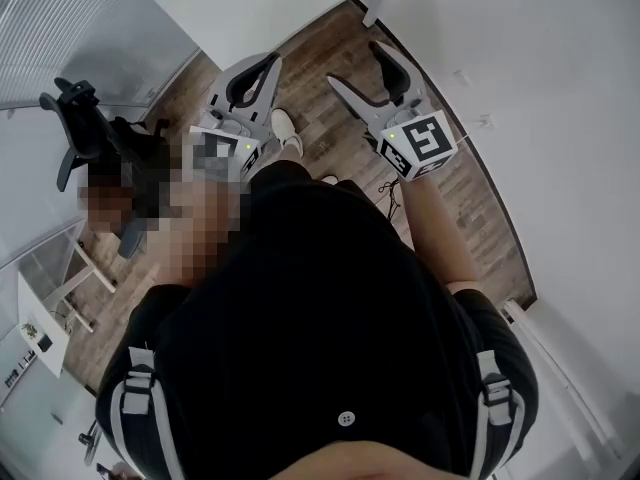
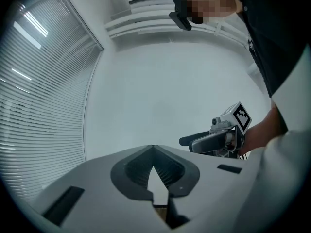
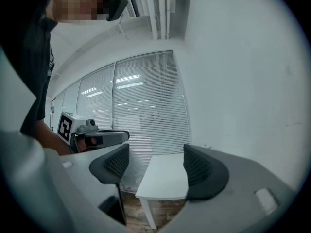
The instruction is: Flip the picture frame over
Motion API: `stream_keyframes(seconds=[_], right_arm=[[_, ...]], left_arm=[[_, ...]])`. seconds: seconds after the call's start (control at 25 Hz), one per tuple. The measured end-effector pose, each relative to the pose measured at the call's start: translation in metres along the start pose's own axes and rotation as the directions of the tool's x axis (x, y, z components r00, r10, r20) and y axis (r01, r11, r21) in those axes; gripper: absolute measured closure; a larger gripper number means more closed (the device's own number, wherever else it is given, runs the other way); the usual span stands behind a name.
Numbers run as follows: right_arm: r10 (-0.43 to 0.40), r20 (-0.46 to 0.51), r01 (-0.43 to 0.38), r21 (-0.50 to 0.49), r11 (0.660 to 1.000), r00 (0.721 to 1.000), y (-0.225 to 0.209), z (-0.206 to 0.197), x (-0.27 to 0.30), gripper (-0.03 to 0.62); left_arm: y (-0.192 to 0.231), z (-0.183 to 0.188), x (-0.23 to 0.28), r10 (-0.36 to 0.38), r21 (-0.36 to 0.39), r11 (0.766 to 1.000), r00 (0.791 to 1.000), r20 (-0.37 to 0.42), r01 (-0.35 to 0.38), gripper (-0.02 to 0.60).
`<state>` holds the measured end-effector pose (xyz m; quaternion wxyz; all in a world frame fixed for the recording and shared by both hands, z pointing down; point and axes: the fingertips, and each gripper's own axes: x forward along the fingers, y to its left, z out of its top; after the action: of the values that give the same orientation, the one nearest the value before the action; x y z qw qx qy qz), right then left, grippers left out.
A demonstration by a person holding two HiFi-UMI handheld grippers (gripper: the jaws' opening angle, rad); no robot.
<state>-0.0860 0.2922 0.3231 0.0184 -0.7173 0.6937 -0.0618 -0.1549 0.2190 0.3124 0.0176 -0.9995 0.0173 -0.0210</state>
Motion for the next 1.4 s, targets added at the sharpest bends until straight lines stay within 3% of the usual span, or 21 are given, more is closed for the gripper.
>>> stream_keyframes(seconds=[0.68,1.08,1.4], right_arm=[[0.012,-0.083,-0.013,-0.013,1.0,0.996,-0.083,0.008,0.217,0.235],[0.022,-0.121,-0.023,-0.007,1.0,0.992,-0.124,0.001,0.283,0.235],[0.097,-0.165,-0.099,-0.006,0.995,0.982,-0.199,-0.01,0.337,0.235]], left_arm=[[0.202,-0.009,0.097,0.017,-0.049,0.999,1.0,0.015,-0.016,0.577],[0.259,-0.021,0.131,0.046,-0.073,0.996,0.999,-0.001,-0.046,0.577],[0.287,-0.032,0.19,0.154,-0.075,0.985,0.988,-0.026,-0.155,0.577]])
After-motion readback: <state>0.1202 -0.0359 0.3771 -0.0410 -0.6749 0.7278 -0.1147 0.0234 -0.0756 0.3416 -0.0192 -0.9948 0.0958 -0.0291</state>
